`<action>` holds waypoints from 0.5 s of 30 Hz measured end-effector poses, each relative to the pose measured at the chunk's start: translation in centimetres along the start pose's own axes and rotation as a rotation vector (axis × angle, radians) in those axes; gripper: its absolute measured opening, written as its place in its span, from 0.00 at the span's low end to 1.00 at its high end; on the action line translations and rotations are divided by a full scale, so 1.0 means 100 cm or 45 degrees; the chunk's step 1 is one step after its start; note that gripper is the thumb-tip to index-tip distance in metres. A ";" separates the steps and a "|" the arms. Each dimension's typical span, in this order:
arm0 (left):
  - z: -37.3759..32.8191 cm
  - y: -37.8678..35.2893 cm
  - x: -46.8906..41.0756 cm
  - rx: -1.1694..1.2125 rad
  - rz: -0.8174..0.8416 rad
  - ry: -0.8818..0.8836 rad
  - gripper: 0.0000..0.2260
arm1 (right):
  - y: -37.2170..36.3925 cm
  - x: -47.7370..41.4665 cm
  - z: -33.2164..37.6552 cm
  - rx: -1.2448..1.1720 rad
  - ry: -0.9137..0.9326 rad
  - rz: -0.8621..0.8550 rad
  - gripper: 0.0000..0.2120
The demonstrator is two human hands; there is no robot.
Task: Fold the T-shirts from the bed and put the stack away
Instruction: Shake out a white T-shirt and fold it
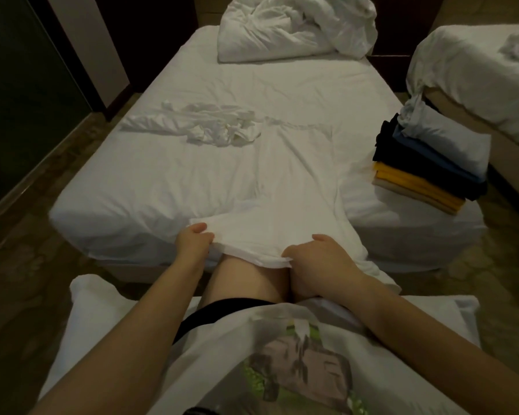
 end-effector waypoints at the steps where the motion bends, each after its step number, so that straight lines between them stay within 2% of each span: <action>1: -0.004 0.000 0.003 -0.099 -0.010 -0.055 0.21 | -0.003 0.000 0.000 -0.064 0.004 -0.009 0.17; 3: -0.021 -0.004 0.017 -0.299 -0.046 -0.260 0.25 | -0.007 0.002 0.001 -0.201 0.018 -0.019 0.22; 6: -0.054 -0.019 0.055 -0.607 -0.088 -0.736 0.28 | -0.008 0.001 0.004 -0.275 0.072 0.030 0.25; 9: -0.070 -0.053 0.090 -0.979 0.220 -1.189 0.30 | -0.005 -0.001 0.005 -0.390 0.106 0.056 0.23; 12: -0.052 -0.080 0.094 -1.495 0.605 -1.236 0.35 | -0.001 0.004 0.003 -0.593 0.109 -0.020 0.18; 13: -0.045 -0.082 0.089 -1.565 0.658 -1.187 0.34 | 0.002 0.008 0.001 -0.629 0.084 -0.013 0.16; 15: -0.037 -0.078 0.080 -1.515 0.691 -1.093 0.29 | 0.006 0.017 -0.008 -0.645 0.026 0.004 0.15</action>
Point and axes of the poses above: each hand's wrist, its own x-axis away from the middle knuckle, its own y-axis out of the back of the hand, z = x × y, the point moved 2 cm from there along -x, towards the middle knuckle, and after that the axes turned 13 degrees about y, right-handed, at the moved point
